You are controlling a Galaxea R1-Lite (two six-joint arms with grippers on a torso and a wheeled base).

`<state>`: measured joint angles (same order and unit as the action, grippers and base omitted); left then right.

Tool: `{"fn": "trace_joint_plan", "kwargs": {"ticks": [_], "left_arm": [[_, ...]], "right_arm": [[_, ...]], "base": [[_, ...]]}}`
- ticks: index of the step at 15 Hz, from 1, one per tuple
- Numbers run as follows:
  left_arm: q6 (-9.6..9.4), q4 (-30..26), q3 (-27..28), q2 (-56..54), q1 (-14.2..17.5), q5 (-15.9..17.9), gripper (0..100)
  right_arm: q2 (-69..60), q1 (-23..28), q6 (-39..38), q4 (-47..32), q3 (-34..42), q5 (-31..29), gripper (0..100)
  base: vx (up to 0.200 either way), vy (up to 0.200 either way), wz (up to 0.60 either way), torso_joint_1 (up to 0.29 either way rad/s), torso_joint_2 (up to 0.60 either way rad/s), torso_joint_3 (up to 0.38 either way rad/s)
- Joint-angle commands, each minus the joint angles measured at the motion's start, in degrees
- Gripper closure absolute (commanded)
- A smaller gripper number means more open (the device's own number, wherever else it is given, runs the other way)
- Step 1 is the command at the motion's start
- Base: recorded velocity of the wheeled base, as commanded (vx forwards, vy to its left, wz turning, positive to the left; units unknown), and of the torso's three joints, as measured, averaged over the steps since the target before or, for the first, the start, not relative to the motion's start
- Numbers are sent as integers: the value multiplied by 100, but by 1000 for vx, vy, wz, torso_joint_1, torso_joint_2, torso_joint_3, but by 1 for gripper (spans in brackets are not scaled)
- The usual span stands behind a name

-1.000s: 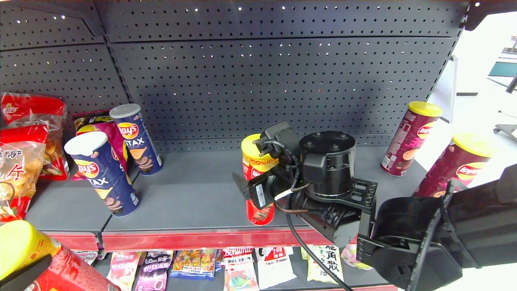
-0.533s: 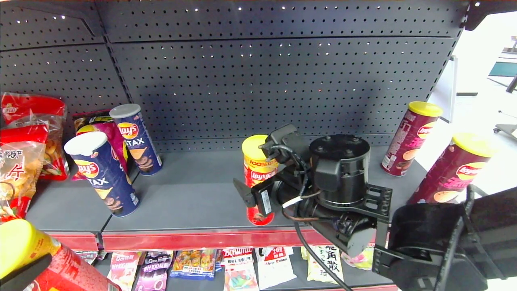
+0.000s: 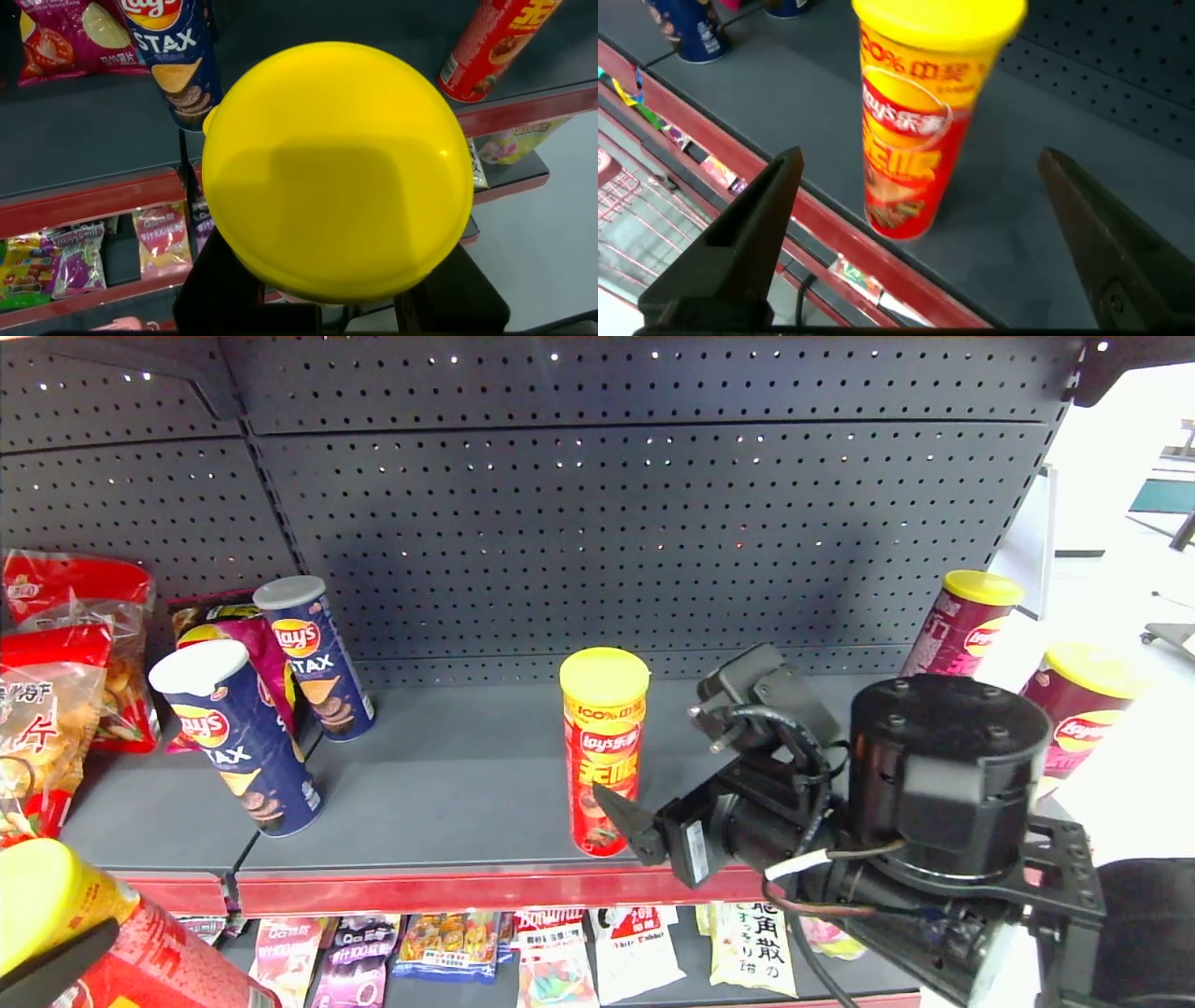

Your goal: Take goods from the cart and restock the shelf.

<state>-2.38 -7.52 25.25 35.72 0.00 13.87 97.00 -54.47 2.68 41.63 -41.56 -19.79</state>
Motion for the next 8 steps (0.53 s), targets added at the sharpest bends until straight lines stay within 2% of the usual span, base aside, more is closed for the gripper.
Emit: {"fn": "trace_joint_plan", "kwargs": {"ticks": [1, 4, 5, 6, 8], "left_arm": [[-8, 40, 24, 40, 0, 1, 100], [-8, 216, 24, 146, 0, 1, 100], [-17, 321, 24, 234, -9, 1, 100], [-26, 427, 33, 295, -9, 19, 100], [-96, 532, 165, 410, -26, 45, 100]], "right_arm": [[-753, 15, 13, 3, 526, 36, 0], [-1289, 217, 39, 3, 807, 133, 0], [-1553, 648, 180, 3, 913, 361, 0], [-1869, 1439, 435, 3, 965, 933, 0], [-2563, 2502, 646, -138, 1229, 1794, 0]], "base": [[0, 0, 0, 0, 0, 0], [0, 0, 0, 0, 0, 0], [0, 0, 0, 0, 0, 0], [0, 0, 0, 0, 0, 0], [0, 0, 0, 0, 0, 0]]}}
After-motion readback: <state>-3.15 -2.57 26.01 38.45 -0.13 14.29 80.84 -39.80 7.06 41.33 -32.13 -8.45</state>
